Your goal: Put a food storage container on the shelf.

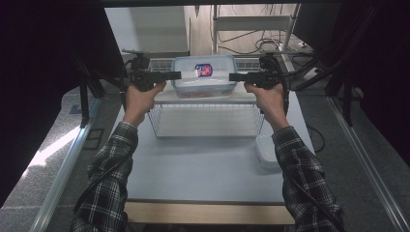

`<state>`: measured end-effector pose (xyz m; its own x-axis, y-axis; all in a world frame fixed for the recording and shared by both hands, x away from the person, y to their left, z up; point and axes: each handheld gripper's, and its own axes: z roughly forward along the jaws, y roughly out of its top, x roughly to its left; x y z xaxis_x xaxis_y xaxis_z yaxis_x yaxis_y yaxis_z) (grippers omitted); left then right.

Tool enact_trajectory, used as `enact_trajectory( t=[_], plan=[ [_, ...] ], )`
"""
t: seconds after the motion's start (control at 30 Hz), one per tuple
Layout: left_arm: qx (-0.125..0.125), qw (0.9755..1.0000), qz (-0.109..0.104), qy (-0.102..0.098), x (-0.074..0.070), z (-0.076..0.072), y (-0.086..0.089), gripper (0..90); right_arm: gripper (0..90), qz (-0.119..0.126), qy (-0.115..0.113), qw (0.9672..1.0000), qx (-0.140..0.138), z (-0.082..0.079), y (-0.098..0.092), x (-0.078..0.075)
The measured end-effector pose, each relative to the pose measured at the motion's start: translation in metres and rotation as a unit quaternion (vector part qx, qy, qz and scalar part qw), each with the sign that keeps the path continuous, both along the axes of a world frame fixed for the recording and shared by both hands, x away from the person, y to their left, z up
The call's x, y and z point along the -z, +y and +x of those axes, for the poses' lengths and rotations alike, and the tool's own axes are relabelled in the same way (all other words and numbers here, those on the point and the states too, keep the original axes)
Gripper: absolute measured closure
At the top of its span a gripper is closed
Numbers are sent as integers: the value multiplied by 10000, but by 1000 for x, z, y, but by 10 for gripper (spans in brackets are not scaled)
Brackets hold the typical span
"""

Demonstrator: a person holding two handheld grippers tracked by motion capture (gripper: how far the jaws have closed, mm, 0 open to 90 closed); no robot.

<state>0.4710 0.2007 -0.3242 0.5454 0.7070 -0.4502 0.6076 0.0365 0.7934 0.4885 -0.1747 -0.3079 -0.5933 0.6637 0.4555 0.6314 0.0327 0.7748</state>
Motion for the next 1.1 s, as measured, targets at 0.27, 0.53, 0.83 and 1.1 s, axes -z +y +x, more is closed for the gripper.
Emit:
enact_trajectory(
  t=[0.27,0.53,0.83,1.1],
  plan=[
    [-23,9994,240,-255,-3,-5,-4,434,566,-175,-217,9996,85,-4,1,-4],
    [-124,9982,355,-467,-3,-9,-6,403,550,-187,-432,9989,73,-8,-1,-4],
    [-47,9936,721,-869,-3,-29,-8,251,439,-178,-631,9978,-28,-20,-13,0],
    [96,9913,758,-1071,4,-48,-3,185,370,-276,-762,9966,-133,-32,-21,8]
  ],
)
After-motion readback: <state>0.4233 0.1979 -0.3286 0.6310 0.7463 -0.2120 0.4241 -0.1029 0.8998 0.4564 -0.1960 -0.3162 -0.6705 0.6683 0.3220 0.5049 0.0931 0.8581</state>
